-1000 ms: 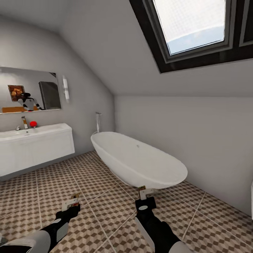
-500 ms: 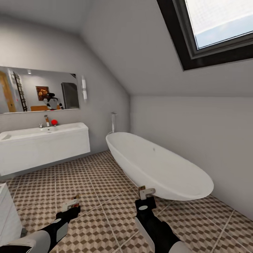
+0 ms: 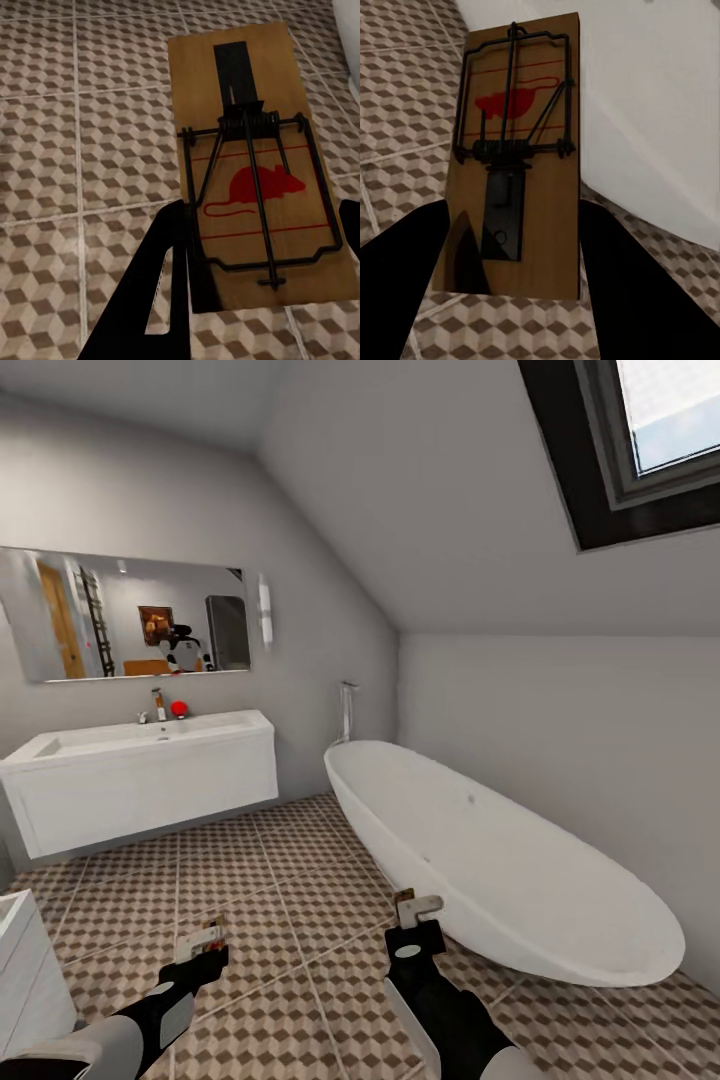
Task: Take the four mousetraps from the cabinet in the bathroom and place them on the bathroom floor. Make sure all four end up on the same floor surface, and ensure that at least two of them are either under or directly next to the same bathroom sink.
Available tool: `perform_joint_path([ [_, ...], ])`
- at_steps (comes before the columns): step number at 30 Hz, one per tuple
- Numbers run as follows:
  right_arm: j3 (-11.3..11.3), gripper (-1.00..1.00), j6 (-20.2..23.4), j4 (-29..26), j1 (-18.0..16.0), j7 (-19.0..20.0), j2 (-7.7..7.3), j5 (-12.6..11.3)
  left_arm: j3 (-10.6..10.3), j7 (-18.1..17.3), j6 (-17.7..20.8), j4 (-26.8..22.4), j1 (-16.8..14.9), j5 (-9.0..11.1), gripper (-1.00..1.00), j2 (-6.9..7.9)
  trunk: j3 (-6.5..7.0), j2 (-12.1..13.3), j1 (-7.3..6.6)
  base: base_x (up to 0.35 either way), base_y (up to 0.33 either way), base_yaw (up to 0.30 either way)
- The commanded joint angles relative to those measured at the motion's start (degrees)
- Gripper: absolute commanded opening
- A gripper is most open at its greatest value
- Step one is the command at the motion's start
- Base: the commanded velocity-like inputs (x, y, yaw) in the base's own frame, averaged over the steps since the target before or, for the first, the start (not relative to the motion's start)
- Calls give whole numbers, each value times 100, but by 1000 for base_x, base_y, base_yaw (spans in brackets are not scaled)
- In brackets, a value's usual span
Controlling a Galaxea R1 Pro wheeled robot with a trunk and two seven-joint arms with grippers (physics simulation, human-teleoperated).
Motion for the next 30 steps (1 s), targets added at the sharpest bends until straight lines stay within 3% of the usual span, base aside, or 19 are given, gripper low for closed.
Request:
perform_joint_path([
  [1,26,-100,28,-7,-6,-46,-5,-39,-45,32,-14,3,-5,16,-100,-4,-7,-4,3,323,0,228],
  [30,26,-100,23,-7,-6,-42,-5,-33,-52,32,-21,3,-5,16,-100,-8,-7,-4,3,323,0,266],
])
